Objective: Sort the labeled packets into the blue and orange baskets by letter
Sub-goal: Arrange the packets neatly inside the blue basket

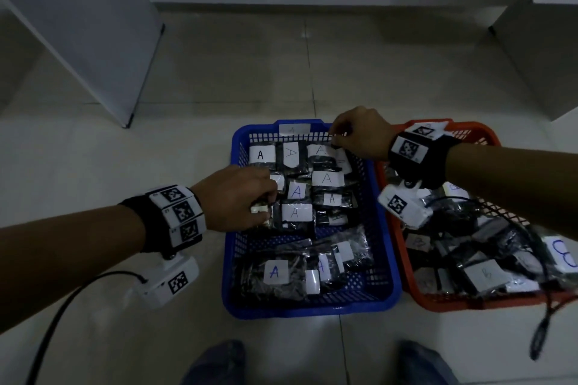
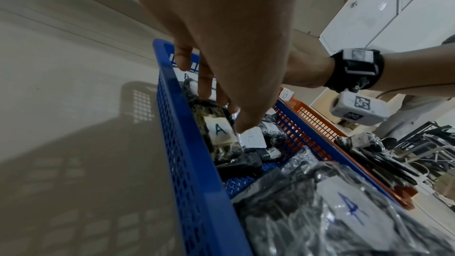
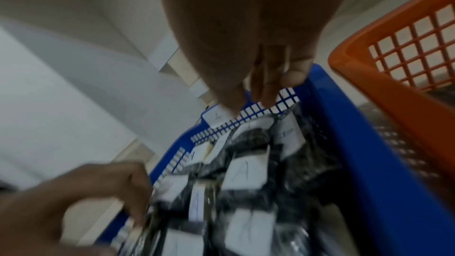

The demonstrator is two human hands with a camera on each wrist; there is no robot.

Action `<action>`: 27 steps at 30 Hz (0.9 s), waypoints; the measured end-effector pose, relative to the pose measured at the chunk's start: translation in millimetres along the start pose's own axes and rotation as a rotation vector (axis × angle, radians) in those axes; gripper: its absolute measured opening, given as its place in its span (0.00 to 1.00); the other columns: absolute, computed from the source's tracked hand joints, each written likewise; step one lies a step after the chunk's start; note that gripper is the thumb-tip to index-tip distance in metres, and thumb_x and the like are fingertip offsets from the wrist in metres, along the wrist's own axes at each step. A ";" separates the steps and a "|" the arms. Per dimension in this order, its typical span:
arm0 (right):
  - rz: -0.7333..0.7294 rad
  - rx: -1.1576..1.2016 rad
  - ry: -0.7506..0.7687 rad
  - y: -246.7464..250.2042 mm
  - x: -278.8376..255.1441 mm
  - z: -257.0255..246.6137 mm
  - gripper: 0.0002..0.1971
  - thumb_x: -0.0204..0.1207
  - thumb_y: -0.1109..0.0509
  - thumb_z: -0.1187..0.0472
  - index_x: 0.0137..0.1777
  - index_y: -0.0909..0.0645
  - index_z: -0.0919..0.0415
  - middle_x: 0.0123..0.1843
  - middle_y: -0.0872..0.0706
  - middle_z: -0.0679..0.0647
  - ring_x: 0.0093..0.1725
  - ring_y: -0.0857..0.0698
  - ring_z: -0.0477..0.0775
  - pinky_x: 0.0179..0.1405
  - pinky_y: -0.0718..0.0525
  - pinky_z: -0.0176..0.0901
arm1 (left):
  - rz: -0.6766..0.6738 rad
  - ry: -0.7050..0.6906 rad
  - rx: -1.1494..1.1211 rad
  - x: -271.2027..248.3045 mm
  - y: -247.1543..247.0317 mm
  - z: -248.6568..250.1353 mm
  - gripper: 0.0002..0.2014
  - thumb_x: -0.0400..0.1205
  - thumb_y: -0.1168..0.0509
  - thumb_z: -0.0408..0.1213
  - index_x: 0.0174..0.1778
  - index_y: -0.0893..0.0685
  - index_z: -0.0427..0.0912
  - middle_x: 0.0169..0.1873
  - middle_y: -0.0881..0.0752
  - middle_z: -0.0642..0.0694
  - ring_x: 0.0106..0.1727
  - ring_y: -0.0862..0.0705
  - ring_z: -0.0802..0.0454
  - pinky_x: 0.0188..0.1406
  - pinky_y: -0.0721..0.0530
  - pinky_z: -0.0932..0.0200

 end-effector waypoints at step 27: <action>-0.567 -0.300 0.299 -71.7 -150.3 -19.8 0.14 0.77 0.29 0.45 0.60 0.16 0.47 0.53 0.11 0.43 0.51 0.14 0.43 0.59 0.18 0.48 | -0.584 0.000 -0.224 -34.8 -46.4 56.1 0.34 0.65 0.27 0.73 0.63 0.26 0.61 0.56 0.19 0.60 0.54 0.18 0.59 0.54 0.12 0.54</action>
Point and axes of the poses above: each hand's wrist, its own x-axis towards the middle knuckle, its own y-axis out of the back of the hand, z = x × y, the point moved 10 cm from there along x, towards the middle knuckle
